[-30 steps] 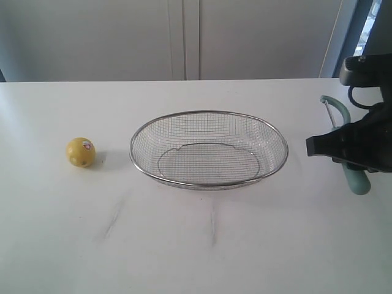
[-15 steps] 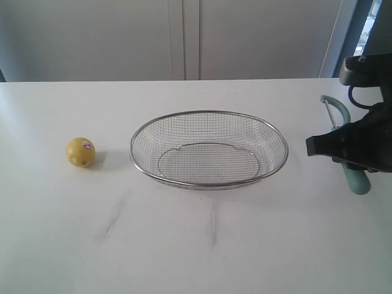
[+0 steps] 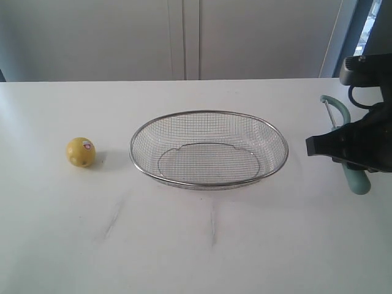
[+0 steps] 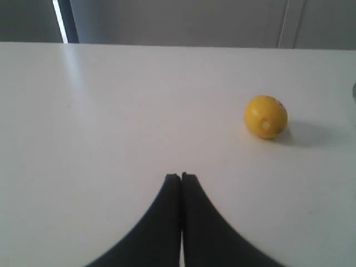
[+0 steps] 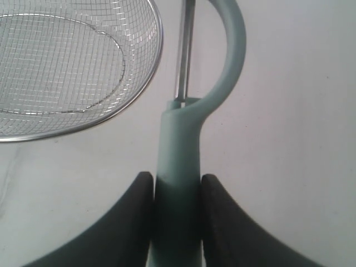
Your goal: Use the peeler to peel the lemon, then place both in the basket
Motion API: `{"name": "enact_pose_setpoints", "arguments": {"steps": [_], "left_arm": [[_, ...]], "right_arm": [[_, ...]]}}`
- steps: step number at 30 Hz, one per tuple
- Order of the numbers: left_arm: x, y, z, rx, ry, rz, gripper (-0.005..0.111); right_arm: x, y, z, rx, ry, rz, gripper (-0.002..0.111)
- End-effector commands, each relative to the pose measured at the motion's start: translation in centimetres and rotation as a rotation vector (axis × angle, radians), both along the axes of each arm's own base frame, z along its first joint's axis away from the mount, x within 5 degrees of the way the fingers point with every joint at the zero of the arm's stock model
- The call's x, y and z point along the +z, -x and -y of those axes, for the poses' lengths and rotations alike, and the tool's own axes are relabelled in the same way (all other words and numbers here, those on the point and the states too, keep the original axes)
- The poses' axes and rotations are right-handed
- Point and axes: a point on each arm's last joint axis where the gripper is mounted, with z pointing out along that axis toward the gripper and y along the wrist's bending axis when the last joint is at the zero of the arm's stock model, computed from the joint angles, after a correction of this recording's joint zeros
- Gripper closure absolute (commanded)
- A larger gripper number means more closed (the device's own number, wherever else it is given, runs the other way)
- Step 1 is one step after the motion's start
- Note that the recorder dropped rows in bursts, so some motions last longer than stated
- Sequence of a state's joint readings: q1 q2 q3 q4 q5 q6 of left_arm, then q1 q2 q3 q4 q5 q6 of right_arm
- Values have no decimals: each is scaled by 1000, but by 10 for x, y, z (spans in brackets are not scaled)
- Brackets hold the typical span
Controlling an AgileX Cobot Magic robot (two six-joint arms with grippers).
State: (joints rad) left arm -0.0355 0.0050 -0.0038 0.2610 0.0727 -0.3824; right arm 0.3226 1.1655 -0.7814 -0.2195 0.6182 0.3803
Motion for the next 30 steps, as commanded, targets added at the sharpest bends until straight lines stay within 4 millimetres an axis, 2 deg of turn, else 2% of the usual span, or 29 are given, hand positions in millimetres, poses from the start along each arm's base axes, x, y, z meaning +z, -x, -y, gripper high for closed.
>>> {"name": "enact_pose_setpoints", "arguments": {"steps": [1, 6, 8, 10, 11, 17, 22, 26, 30], "left_arm": [[17, -2, 4, -34, 47, 204, 107], [50, 5, 9, -113, 84, 573, 107], [55, 7, 7, -97, 143, 627, 107], [55, 2, 5, -69, 202, 486, 107], [56, -2, 5, -42, 215, 316, 107], [79, -20, 4, 4, 214, 22, 107], [93, -40, 3, 27, 120, -328, 107], [111, -59, 10, -68, 42, -466, 107], [127, -84, 22, -236, -14, -568, 107]], "right_arm": [[1, 0, 1, -3, -7, 17, 108], [1, 0, 1, -3, -7, 17, 108], [1, 0, 1, -3, -7, 17, 108], [1, 0, 1, -3, -7, 17, 108], [1, 0, 1, -3, -7, 17, 108], [1, 0, 1, -3, -7, 17, 108], [1, 0, 1, -3, -7, 17, 108], [1, 0, 1, -3, -7, 17, 108], [1, 0, 1, -3, -7, 17, 108]]}}
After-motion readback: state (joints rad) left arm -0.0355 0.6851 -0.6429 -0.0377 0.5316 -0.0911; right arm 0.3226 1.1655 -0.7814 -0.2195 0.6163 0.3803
